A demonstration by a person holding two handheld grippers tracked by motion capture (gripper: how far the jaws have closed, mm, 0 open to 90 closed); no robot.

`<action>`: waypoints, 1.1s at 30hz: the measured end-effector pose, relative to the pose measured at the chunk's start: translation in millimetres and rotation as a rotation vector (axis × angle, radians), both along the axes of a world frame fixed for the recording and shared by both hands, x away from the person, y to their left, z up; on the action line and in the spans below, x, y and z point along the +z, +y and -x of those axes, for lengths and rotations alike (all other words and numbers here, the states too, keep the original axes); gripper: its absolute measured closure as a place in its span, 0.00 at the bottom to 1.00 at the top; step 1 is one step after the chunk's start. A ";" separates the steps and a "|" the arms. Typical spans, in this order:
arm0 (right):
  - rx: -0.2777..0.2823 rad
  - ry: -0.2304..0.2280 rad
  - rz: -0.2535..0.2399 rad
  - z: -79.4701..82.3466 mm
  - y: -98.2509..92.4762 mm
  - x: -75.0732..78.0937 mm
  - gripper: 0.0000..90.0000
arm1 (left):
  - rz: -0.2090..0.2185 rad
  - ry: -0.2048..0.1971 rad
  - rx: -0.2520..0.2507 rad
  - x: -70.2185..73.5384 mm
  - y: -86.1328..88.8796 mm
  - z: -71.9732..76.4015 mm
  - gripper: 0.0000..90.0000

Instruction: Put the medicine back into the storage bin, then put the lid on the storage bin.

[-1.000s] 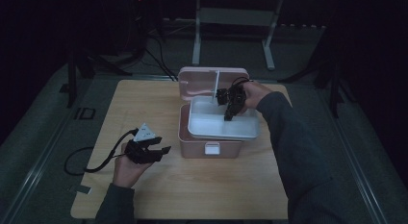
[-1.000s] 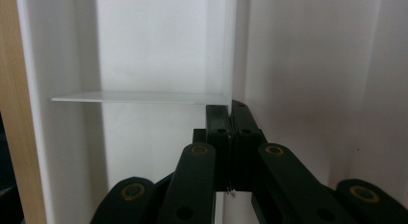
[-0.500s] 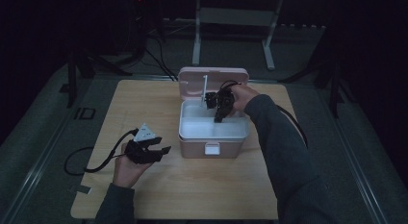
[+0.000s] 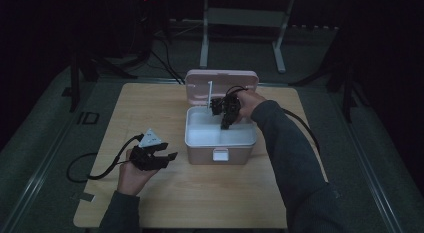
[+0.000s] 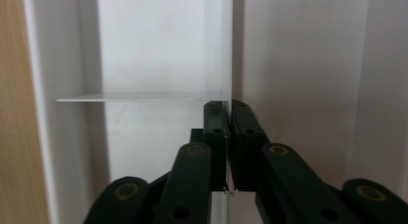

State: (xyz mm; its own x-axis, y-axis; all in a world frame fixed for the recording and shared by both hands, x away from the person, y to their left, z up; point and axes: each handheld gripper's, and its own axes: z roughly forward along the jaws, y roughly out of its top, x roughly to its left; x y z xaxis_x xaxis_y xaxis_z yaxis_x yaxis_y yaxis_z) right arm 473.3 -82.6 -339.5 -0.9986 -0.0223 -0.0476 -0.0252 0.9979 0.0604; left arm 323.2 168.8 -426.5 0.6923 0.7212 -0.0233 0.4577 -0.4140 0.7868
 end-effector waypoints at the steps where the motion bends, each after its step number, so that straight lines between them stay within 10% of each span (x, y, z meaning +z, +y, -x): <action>1: 0.000 0.000 0.000 0.0 0.0 0.0 0.95 | 0.000 0.000 0.000 0.0 0.0 0.0 0.52; 13: -0.023 -0.026 -0.022 6.2 -10.9 10.5 0.76 | 0.002 -0.009 0.007 1.6 1.6 0.0 0.51; 33: -0.248 -0.107 -0.224 19.6 -81.7 25.3 0.58 | 0.025 -0.025 0.013 9.7 7.6 -5.1 0.51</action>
